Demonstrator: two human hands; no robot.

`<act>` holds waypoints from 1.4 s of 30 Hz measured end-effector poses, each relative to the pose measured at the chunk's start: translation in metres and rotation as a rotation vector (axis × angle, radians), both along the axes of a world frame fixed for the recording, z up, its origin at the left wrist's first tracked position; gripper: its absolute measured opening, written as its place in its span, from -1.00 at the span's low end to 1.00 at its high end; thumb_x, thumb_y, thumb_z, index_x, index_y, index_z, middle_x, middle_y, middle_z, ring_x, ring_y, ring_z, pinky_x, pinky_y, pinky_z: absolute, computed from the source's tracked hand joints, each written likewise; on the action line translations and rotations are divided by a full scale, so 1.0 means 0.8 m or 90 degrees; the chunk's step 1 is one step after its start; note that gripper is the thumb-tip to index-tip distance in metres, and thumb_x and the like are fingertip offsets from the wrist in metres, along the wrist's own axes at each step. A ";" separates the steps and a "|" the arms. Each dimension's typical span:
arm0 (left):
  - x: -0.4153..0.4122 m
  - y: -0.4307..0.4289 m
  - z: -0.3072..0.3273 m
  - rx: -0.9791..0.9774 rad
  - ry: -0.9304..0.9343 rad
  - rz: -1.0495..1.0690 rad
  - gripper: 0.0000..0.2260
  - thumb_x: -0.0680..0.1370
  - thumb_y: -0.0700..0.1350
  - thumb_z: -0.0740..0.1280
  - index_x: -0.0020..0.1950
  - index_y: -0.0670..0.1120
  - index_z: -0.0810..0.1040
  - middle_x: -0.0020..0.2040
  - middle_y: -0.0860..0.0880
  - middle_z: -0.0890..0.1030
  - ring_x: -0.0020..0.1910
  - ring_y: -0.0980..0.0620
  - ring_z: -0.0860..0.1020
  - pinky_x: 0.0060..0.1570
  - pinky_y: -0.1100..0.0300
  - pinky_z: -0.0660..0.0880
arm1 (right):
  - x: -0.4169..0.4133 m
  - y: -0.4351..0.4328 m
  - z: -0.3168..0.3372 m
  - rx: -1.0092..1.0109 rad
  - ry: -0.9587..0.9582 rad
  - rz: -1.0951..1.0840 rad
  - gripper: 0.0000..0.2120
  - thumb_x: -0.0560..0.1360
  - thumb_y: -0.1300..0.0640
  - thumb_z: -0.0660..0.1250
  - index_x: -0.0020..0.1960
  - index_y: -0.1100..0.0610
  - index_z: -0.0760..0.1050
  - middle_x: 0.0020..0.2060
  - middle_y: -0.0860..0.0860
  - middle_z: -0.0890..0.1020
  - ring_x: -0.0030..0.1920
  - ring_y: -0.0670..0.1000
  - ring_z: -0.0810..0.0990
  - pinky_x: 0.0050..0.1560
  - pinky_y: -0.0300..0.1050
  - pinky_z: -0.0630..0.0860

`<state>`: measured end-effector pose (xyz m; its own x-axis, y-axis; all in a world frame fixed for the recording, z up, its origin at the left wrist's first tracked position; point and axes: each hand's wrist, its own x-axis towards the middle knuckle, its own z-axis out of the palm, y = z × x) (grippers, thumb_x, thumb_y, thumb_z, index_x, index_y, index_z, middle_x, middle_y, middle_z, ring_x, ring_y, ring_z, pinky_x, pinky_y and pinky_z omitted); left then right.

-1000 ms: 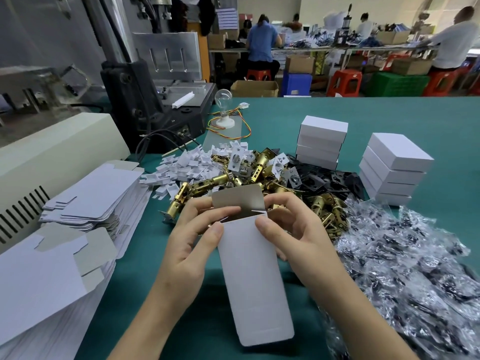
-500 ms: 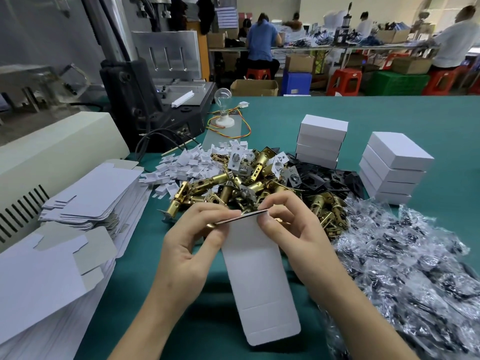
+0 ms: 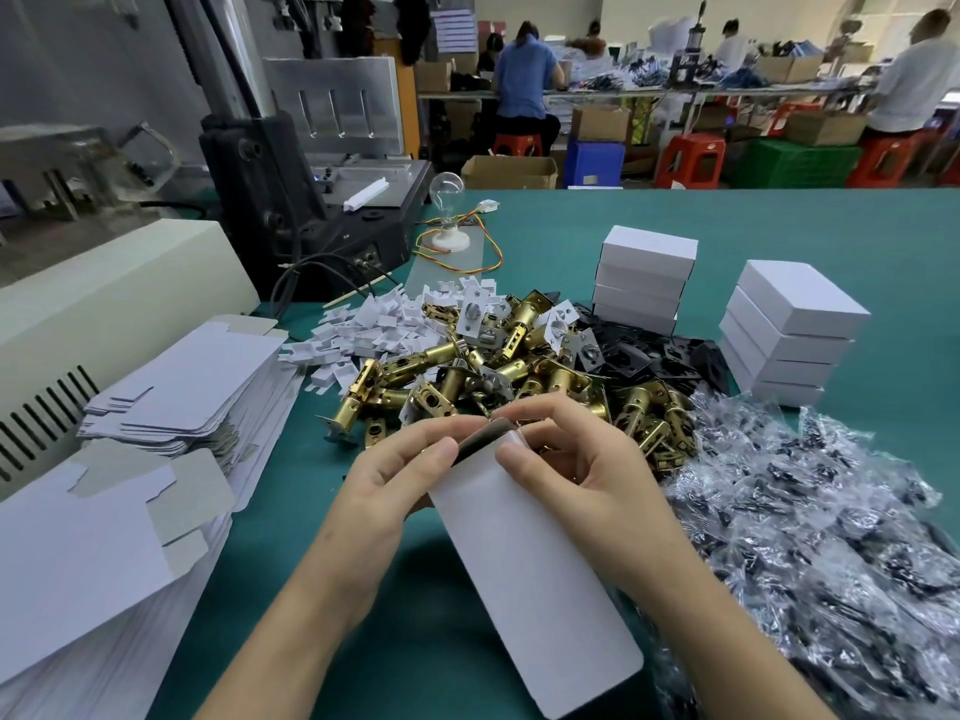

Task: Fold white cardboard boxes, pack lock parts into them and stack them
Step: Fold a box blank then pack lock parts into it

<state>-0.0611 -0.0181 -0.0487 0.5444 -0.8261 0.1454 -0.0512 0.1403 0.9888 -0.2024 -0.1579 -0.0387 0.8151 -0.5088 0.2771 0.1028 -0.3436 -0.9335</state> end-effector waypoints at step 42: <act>-0.002 -0.001 -0.006 0.026 -0.081 0.068 -0.70 0.53 0.21 0.37 0.06 0.07 0.76 0.07 -0.02 0.73 0.06 -0.04 0.64 0.08 0.07 0.52 | 0.001 0.007 -0.003 -0.035 0.020 -0.008 -0.83 0.57 -0.04 0.38 0.16 -0.15 0.58 -0.09 -0.09 0.74 -0.12 -0.02 0.72 -0.18 0.05 0.63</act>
